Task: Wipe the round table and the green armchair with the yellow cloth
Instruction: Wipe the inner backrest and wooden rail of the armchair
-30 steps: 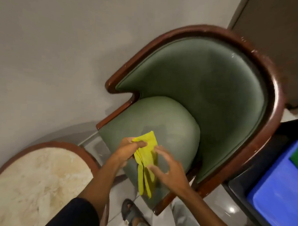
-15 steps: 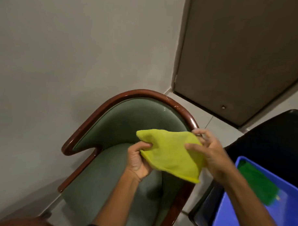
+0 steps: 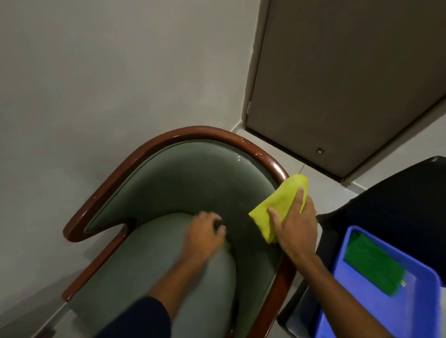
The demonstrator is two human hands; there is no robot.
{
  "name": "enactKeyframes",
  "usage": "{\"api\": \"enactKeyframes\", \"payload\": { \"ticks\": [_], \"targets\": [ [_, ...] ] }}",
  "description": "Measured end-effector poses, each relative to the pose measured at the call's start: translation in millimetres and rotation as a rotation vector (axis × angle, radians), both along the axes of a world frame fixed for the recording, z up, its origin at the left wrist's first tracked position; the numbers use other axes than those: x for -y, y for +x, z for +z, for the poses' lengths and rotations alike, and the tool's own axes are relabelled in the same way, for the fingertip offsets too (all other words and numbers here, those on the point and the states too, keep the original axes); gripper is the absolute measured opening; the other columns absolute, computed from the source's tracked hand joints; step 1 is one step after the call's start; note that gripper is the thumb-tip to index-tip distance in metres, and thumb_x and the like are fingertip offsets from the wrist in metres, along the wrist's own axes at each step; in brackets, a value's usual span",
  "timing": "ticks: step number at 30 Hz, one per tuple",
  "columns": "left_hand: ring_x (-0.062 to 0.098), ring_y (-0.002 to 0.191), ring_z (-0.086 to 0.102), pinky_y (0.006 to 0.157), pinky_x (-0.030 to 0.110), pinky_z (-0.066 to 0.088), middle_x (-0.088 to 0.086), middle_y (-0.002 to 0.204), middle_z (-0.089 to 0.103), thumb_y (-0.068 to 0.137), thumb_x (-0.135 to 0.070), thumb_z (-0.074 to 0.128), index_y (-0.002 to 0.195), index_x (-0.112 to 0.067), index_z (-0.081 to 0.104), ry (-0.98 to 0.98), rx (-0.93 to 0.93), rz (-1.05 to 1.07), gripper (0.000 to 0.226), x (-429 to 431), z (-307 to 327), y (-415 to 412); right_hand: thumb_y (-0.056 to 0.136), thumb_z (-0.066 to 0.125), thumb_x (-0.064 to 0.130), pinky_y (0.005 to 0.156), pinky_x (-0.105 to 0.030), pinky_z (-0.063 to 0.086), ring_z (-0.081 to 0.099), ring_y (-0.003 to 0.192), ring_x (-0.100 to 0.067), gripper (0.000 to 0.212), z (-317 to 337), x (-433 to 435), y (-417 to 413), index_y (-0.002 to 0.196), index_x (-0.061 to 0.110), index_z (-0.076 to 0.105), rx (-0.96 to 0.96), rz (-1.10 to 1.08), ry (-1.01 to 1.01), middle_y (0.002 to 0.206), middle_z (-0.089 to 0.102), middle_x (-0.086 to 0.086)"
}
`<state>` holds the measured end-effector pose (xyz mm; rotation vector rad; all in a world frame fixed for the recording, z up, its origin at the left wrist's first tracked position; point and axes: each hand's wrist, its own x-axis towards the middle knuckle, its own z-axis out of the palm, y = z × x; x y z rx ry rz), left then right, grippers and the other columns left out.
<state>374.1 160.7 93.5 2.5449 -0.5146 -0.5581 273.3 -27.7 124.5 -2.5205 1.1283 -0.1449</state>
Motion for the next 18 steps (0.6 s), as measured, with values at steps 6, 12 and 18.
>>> {"api": "enactKeyframes", "payload": {
  "ticks": [6,12,18],
  "targets": [
    [0.031,0.154,0.01,0.121,0.053,0.014,0.014,0.167,0.011,0.091,-0.047,0.056,0.154,-0.017,0.026,0.334,0.426,-0.157,0.076,-103.1,7.4,146.3,0.078,0.045,0.078,0.09,-0.048,0.047,0.059,0.102,-0.036,0.09,17.6,59.3,80.3,0.128,0.004,0.043,-0.158,0.269,-0.294,0.115,0.061,-0.019],
    [0.03,0.155,0.0,0.125,0.051,0.008,0.014,0.168,-0.003,0.09,-0.067,0.041,0.158,-0.013,-0.008,0.403,0.403,-0.21,0.1,-163.2,-15.6,219.9,0.079,0.047,0.075,0.075,-0.047,0.051,0.062,0.098,-0.041,0.088,19.7,47.4,190.7,0.129,0.003,0.04,-0.121,0.481,-0.343,0.115,0.06,-0.022],
    [0.026,0.154,0.014,0.124,0.047,0.017,0.015,0.166,0.016,0.092,-0.068,0.029,0.159,-0.008,0.007,0.309,0.586,-0.359,0.092,-181.1,-34.4,237.3,0.091,0.04,0.061,0.106,-0.049,0.033,0.044,0.128,-0.04,0.079,-5.5,-7.7,287.8,0.145,0.004,0.031,-0.06,0.678,-0.481,0.144,0.045,-0.024]
  ]
}}
